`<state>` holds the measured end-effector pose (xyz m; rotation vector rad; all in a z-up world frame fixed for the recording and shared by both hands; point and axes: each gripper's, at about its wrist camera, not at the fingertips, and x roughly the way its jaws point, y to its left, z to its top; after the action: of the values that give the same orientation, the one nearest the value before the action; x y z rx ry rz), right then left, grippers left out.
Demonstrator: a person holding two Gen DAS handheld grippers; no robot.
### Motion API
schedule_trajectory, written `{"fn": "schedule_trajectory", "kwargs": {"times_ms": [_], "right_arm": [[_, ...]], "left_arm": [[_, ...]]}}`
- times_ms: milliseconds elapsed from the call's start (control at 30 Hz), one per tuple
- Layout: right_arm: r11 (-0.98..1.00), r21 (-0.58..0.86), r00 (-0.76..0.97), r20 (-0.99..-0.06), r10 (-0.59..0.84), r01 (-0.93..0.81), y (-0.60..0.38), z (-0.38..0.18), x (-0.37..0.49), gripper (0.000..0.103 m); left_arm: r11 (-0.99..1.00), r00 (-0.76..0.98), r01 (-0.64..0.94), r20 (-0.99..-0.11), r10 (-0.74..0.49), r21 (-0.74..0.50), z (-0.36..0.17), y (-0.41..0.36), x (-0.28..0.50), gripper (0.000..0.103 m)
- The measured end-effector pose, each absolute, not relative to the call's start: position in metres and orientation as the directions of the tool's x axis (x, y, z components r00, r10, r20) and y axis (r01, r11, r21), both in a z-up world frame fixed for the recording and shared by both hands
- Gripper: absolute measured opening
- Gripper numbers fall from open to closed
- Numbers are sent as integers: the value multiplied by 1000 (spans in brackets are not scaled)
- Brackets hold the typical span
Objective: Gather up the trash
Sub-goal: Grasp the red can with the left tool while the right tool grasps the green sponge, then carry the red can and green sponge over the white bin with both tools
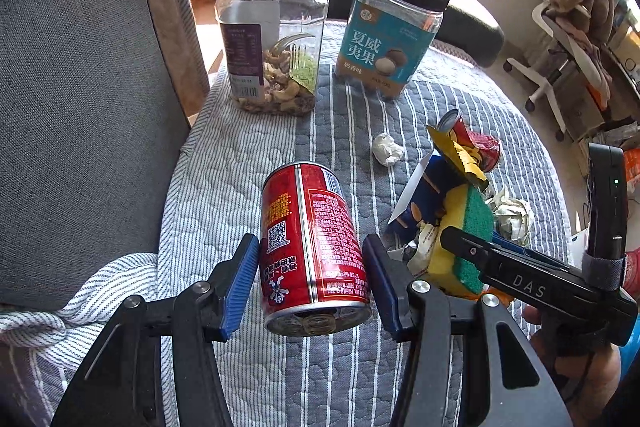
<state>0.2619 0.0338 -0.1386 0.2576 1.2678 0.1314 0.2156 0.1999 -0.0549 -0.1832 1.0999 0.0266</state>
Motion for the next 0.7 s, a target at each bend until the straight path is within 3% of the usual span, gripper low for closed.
{"fn": "schedule_trajectory", "kwargs": {"times_ms": [333, 700], "right_arm": [[957, 290, 373, -887, 271, -5, -3, -75, 236, 69], [971, 219, 448, -881, 153, 99, -99, -35, 205, 69]], "left_arm": [[994, 514, -21, -854, -84, -110, -27, 166, 200, 56], [989, 570, 133, -811, -130, -65, 2, 96, 178, 56]]}}
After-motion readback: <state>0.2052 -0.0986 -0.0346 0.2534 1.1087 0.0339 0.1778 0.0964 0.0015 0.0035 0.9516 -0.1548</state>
